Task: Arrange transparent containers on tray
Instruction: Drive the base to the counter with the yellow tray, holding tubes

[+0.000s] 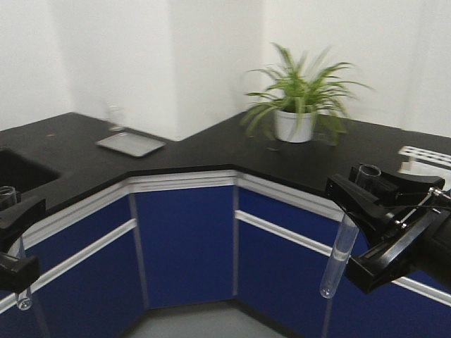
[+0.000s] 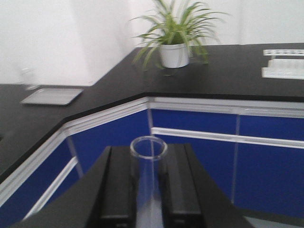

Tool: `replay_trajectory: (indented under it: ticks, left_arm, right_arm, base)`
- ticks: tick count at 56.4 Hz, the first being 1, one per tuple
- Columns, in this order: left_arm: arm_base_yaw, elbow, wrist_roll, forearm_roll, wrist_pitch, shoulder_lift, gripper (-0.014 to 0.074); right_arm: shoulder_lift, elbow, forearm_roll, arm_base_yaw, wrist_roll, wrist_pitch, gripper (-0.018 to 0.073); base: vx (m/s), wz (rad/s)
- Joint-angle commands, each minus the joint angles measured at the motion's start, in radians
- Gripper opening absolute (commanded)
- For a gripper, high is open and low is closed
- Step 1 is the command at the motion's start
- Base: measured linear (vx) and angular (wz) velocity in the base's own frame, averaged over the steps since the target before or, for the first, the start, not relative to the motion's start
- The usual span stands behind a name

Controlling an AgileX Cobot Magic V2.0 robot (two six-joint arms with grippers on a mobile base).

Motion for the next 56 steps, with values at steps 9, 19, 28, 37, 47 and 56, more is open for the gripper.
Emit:
replay_trajectory:
  ticks: [9, 19, 28, 37, 47, 56]
  left_arm:
    - [-0.006, -0.034, -0.008, -0.002, -0.07, -0.012, -0.0001]
    - [-0.006, -0.034, -0.008, -0.002, -0.069, -0.014, -0.0001]
    - [-0.006, -0.034, -0.008, -0.002, -0.069, -0.014, -0.0001]
    - [-0.006, -0.034, -0.008, -0.002, -0.069, -0.014, -0.0001]
    - [-0.006, -0.034, -0.008, -0.002, -0.069, -0.014, -0.0001]
    - [-0.006, -0.034, -0.008, -0.002, -0.069, -0.014, -0.0001]
  right_arm:
    - [-0.015, -0.03, 0.014, -0.003, -0.001, -0.064, -0.0012]
    - [-0.015, -0.03, 0.014, -0.003, -0.001, -0.064, -0.0011]
    - [-0.015, -0.03, 0.014, -0.003, -0.001, -0.064, -0.0011]
    - [-0.015, -0.03, 0.014, -0.003, -0.001, -0.064, -0.0011]
    - [-0.015, -0.03, 0.014, -0.003, -0.001, -0.064, -0.0011]
    - [-0.015, -0.03, 0.014, -0.003, -0.001, -0.064, -0.0011]
  base:
    - [-0.21, 0.75]
    - [-0.19, 0.78]
    - [-0.15, 0.68]
    - [-0.09, 0.58]
    - [0.0, 0.5]
    - [0.08, 0.46]
